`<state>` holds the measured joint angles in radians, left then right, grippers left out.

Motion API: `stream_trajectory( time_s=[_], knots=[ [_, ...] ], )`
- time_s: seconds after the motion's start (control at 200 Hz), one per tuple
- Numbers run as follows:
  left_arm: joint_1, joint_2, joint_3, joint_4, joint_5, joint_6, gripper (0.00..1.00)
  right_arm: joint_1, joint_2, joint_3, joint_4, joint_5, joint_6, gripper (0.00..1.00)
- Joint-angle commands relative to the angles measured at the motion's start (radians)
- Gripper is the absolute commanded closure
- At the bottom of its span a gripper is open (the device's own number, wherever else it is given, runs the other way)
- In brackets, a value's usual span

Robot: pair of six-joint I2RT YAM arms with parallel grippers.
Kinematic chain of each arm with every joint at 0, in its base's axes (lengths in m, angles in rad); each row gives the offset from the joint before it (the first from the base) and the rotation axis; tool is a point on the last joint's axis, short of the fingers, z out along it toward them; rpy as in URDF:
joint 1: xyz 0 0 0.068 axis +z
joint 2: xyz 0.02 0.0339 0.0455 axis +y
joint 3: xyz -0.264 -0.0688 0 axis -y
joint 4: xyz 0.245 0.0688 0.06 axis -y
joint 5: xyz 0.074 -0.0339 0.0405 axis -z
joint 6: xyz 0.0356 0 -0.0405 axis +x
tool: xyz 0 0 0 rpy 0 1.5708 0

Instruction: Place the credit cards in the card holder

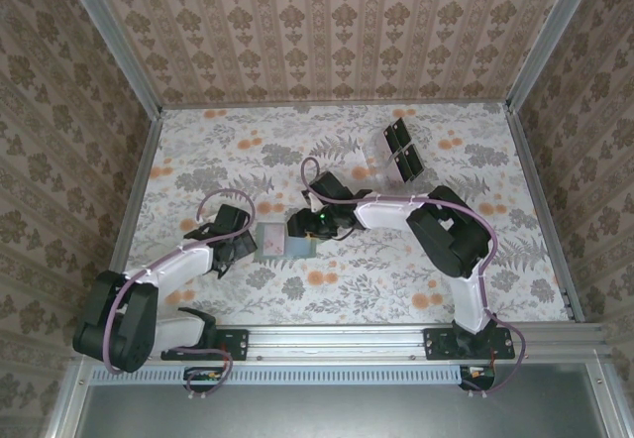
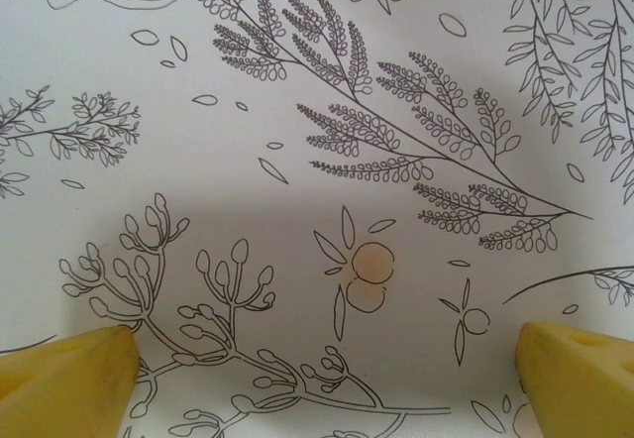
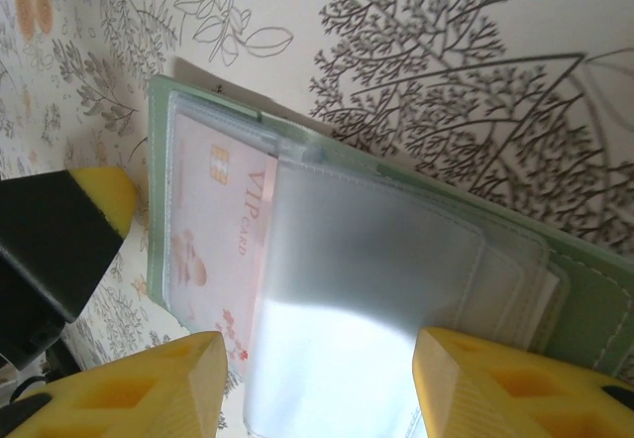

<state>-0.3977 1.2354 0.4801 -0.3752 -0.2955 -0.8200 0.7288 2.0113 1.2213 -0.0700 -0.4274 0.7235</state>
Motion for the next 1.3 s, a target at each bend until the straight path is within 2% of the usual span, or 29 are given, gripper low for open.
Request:
stream_trajectory(
  time_s=[0.0, 0.185, 0.21, 0.32, 0.55, 0.74, 1.105, 1.295],
  knots=[
    [-0.009, 0.013, -0.001, -0.012, 0.07, -0.033, 0.0, -0.041, 0.053, -0.042, -0.141, 0.085, -0.054, 0.44],
    [-0.051, 0.024, -0.002, 0.002, 0.094, -0.07, 0.0, -0.06, 0.055, -0.045, -0.149, 0.078, -0.078, 0.44],
    [-0.084, 0.024, 0.001, 0.001, 0.096, -0.076, 0.0, -0.061, 0.055, -0.043, -0.152, 0.077, -0.083, 0.44],
    [-0.123, -0.004, 0.013, -0.01, 0.078, -0.086, 0.0, -0.07, 0.051, -0.033, -0.174, 0.08, -0.105, 0.44],
    [-0.192, -0.103, 0.061, -0.042, 0.016, -0.004, 0.0, -0.07, 0.034, 0.031, -0.271, 0.11, -0.171, 0.44],
    [-0.21, -0.105, 0.062, 0.004, 0.039, 0.054, 0.0, -0.052, 0.051, 0.113, -0.371, 0.155, -0.216, 0.44],
    [-0.233, -0.087, 0.032, 0.11, 0.088, 0.105, 0.0, -0.013, 0.128, 0.228, -0.461, 0.166, -0.24, 0.44],
    [-0.264, -0.091, 0.018, 0.151, 0.098, 0.125, 0.0, -0.009, 0.145, 0.259, -0.473, 0.116, -0.223, 0.44]
  ],
)
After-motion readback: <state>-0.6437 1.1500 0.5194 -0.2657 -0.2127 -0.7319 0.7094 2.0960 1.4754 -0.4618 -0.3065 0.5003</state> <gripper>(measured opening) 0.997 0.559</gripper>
